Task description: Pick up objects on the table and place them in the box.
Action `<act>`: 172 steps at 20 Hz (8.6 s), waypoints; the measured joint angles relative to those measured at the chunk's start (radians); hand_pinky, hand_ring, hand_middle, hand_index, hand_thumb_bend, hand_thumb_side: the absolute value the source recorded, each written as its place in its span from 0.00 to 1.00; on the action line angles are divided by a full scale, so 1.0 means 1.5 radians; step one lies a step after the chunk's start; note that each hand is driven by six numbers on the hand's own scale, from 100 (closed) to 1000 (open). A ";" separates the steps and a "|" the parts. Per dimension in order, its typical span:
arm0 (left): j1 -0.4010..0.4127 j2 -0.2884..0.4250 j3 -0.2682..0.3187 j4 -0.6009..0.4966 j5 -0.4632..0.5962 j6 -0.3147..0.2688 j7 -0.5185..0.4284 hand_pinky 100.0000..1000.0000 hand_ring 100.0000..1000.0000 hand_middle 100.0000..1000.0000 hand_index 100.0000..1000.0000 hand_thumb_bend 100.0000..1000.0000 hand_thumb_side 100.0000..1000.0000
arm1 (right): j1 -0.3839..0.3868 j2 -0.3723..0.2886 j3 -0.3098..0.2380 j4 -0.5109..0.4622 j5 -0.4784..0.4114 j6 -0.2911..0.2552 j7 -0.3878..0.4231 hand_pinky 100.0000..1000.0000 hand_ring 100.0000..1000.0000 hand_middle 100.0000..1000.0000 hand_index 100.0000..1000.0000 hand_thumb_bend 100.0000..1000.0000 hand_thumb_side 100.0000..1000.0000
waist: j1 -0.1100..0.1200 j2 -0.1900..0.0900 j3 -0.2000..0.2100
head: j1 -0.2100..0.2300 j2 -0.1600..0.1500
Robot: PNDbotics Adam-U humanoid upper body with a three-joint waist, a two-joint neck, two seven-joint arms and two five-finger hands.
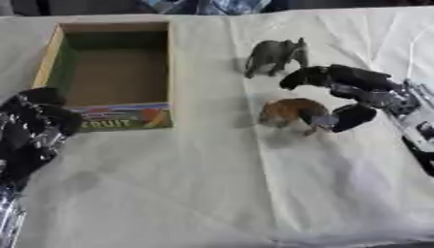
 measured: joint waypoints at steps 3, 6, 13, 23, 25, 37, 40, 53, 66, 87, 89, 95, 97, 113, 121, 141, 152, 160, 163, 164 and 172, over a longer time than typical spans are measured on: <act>0.000 0.000 0.000 0.000 0.000 0.000 0.000 0.47 0.53 0.53 0.68 0.75 0.34 | 0.000 0.000 0.000 0.012 0.039 -0.016 -0.016 0.83 0.79 0.86 0.94 0.00 0.66 | -0.001 0.000 0.000 | 0.000 0.000; 0.000 0.000 0.000 0.000 0.000 -0.001 -0.001 0.47 0.53 0.53 0.68 0.74 0.34 | 0.000 0.001 0.000 0.021 0.076 -0.030 -0.030 0.82 0.79 0.84 0.93 0.00 0.66 | -0.003 0.000 0.001 | -0.002 -0.001; 0.000 0.000 0.000 0.000 0.000 -0.001 -0.001 0.47 0.53 0.53 0.68 0.74 0.34 | 0.001 0.002 -0.001 0.040 0.145 -0.061 -0.061 0.81 0.73 0.75 0.88 0.00 0.34 | -0.006 0.000 0.002 | -0.003 -0.003; 0.000 0.000 0.000 0.004 0.000 -0.001 -0.001 0.47 0.53 0.53 0.68 0.74 0.34 | -0.001 0.006 0.000 0.052 0.182 -0.087 -0.087 0.72 0.47 0.43 0.67 0.00 0.23 | -0.008 -0.004 0.004 | -0.005 -0.006; 0.000 0.000 0.000 0.004 0.000 -0.001 -0.001 0.47 0.53 0.53 0.68 0.74 0.34 | -0.006 0.006 0.000 0.052 0.182 -0.091 -0.091 0.71 0.42 0.37 0.61 0.00 0.21 | -0.008 -0.004 0.004 | -0.005 -0.006; 0.005 0.001 -0.001 0.004 0.000 -0.001 -0.002 0.47 0.53 0.53 0.68 0.74 0.34 | -0.106 -0.011 0.017 0.011 0.063 -0.077 -0.077 0.68 0.38 0.30 0.53 0.00 0.21 | -0.012 -0.016 0.006 | -0.009 -0.006; 0.005 0.001 -0.004 0.004 0.000 0.000 -0.004 0.47 0.53 0.53 0.68 0.74 0.34 | -0.151 -0.012 0.028 0.010 0.029 -0.066 -0.066 0.68 0.38 0.30 0.53 0.00 0.21 | -0.015 -0.017 0.012 | -0.011 -0.006; -0.015 0.007 -0.022 0.004 0.003 0.001 -0.023 0.47 0.53 0.53 0.68 0.74 0.34 | -0.318 0.062 0.054 0.083 -0.067 0.008 0.008 0.70 0.41 0.33 0.56 0.00 0.25 | -0.044 -0.018 0.078 | -0.044 -0.018; -0.043 0.013 -0.038 -0.001 0.009 0.002 -0.041 0.47 0.53 0.53 0.68 0.74 0.34 | -0.382 0.168 0.023 0.203 0.031 0.042 0.042 0.70 0.43 0.35 0.58 0.00 0.35 | -0.058 -0.011 0.149 | -0.089 -0.037; -0.065 0.012 -0.053 -0.009 0.015 0.005 -0.060 0.47 0.53 0.53 0.68 0.74 0.34 | -0.384 0.282 -0.016 0.382 0.554 -0.100 -0.118 0.73 0.61 0.60 0.79 0.25 0.48 | -0.059 -0.003 0.198 | -0.118 -0.047; -0.065 0.012 -0.053 -0.009 0.015 0.005 -0.060 0.47 0.53 0.53 0.68 0.74 0.34 | -0.384 0.282 -0.017 0.388 0.598 -0.108 -0.156 0.74 0.67 0.70 0.85 0.32 0.50 | -0.058 -0.003 0.198 | -0.118 -0.047; -0.065 0.012 -0.053 -0.009 0.017 0.005 -0.060 0.47 0.53 0.53 0.68 0.74 0.34 | -0.390 0.281 -0.016 0.402 0.692 -0.114 -0.259 0.79 0.79 0.85 0.93 0.39 0.69 | -0.057 -0.004 0.190 | -0.117 -0.047; -0.064 0.012 -0.053 -0.009 0.017 0.005 -0.060 0.47 0.53 0.53 0.68 0.74 0.34 | -0.396 0.278 -0.013 0.404 0.704 -0.114 -0.276 0.80 0.81 0.87 0.94 0.39 0.70 | -0.057 -0.005 0.186 | -0.116 -0.047; -0.046 0.013 -0.049 -0.007 0.016 0.003 -0.056 0.48 0.53 0.53 0.68 0.74 0.34 | -0.414 0.170 0.052 0.255 0.460 -0.114 -0.202 0.82 0.82 0.88 0.94 0.35 0.48 | -0.058 -0.025 0.140 | -0.091 -0.046; -0.041 0.018 -0.044 -0.004 0.012 0.002 -0.051 0.48 0.53 0.53 0.68 0.74 0.34 | -0.386 0.088 -0.015 0.235 0.262 -0.070 -0.068 0.81 0.81 0.86 0.94 0.21 0.47 | -0.057 -0.024 0.122 | -0.081 -0.046; -0.040 0.018 -0.040 -0.004 0.011 0.001 -0.049 0.48 0.53 0.53 0.68 0.74 0.35 | -0.322 0.040 -0.101 0.362 0.313 -0.024 -0.022 0.81 0.82 0.87 0.94 0.18 0.69 | -0.044 -0.015 0.104 | -0.076 -0.047; -0.040 0.018 -0.036 -0.004 0.011 0.000 -0.048 0.48 0.53 0.53 0.69 0.74 0.35 | -0.302 0.029 -0.124 0.437 0.450 -0.066 -0.064 0.81 0.82 0.87 0.93 0.23 0.77 | -0.044 -0.012 0.103 | -0.075 -0.048; -0.041 0.018 -0.036 -0.004 0.011 0.000 -0.048 0.48 0.53 0.53 0.69 0.74 0.35 | -0.297 0.029 -0.132 0.475 0.539 -0.098 -0.099 0.80 0.80 0.81 0.89 0.24 0.75 | -0.043 -0.010 0.105 | -0.073 -0.052; -0.041 0.018 -0.036 -0.004 0.011 0.000 -0.048 0.48 0.53 0.53 0.69 0.74 0.35 | -0.293 0.029 -0.132 0.485 0.565 -0.105 -0.114 0.79 0.76 0.75 0.86 0.24 0.71 | -0.043 -0.009 0.106 | -0.072 -0.053; -0.041 0.018 -0.036 -0.004 0.011 0.000 -0.048 0.48 0.53 0.53 0.69 0.74 0.35 | -0.293 0.029 -0.132 0.488 0.574 -0.107 -0.119 0.79 0.75 0.72 0.84 0.23 0.70 | -0.042 -0.009 0.106 | -0.072 -0.053; -0.041 0.018 -0.036 -0.004 0.011 0.000 -0.048 0.48 0.53 0.53 0.69 0.74 0.35 | -0.293 0.030 -0.132 0.494 0.617 -0.113 -0.170 0.73 0.59 0.49 0.66 0.18 0.50 | -0.042 -0.008 0.105 | -0.072 -0.053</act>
